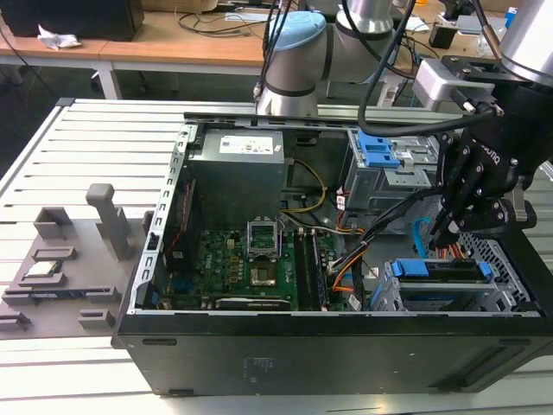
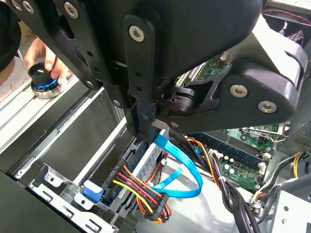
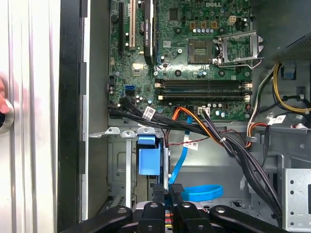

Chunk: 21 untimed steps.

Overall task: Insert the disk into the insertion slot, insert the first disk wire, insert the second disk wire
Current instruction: 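Insert the second disk wire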

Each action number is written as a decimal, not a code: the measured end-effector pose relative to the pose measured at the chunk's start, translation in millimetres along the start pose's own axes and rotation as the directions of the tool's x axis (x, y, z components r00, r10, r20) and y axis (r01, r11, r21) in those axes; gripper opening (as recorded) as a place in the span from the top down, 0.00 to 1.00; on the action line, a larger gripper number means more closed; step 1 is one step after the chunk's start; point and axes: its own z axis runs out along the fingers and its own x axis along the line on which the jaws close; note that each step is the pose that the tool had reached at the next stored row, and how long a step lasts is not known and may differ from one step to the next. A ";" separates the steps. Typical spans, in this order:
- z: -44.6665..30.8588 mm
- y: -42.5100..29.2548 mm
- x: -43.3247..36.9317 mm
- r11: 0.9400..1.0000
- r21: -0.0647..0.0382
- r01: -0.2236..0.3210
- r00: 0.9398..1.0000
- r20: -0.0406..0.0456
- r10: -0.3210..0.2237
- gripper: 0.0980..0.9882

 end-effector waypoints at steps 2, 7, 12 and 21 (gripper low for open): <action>0.9 -0.1 3.6 1.000 0.000 0.000 1.000 0.000 0.000 0.93; 12.9 -3.5 10.1 1.000 0.000 0.000 1.000 0.005 0.000 0.93; 18.6 -11.8 9.5 1.000 0.000 0.000 1.000 0.005 0.000 0.93; 24.2 -15.4 9.0 1.000 -0.001 0.000 1.000 0.006 0.000 0.93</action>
